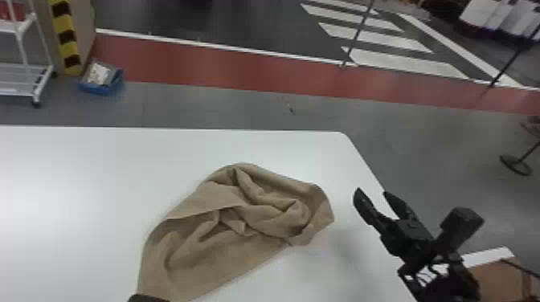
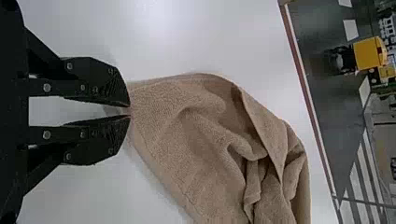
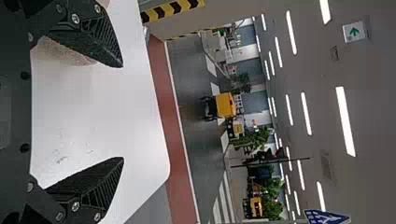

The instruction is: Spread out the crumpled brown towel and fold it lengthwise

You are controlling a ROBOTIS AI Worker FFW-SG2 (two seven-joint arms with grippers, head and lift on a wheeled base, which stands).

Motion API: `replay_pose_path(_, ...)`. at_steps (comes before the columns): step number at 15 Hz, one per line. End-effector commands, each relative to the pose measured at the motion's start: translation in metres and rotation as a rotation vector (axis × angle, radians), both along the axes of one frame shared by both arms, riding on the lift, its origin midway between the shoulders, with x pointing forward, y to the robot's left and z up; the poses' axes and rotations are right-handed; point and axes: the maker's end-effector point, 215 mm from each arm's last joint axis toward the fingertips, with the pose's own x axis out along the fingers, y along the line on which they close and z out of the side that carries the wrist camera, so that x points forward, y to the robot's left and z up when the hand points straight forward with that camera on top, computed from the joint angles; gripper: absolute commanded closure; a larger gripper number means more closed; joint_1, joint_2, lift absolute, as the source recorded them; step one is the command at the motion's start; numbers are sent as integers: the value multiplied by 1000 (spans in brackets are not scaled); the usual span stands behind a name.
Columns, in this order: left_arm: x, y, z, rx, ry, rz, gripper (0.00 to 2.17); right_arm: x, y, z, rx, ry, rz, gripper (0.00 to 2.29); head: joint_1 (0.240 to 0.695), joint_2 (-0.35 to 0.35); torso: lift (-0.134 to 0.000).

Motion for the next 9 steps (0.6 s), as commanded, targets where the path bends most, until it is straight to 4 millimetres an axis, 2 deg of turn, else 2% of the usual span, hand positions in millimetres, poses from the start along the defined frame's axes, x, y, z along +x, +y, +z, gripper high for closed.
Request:
replay_pose_path(1,-2,-3,-2,-4,6,-11,164,-1,-1,0,1,0,-2,194,695,-350,-124)
replay_pose_path(5,1,-5,-11,-5,18,-17,157,0,0,1,0,-2,-1,194,695,-350,-124)
replay_pose_path(9,8,-5,-7,-10,2,-14,161,0,0,3,-4,-10,-1,194,695,-350,-124)
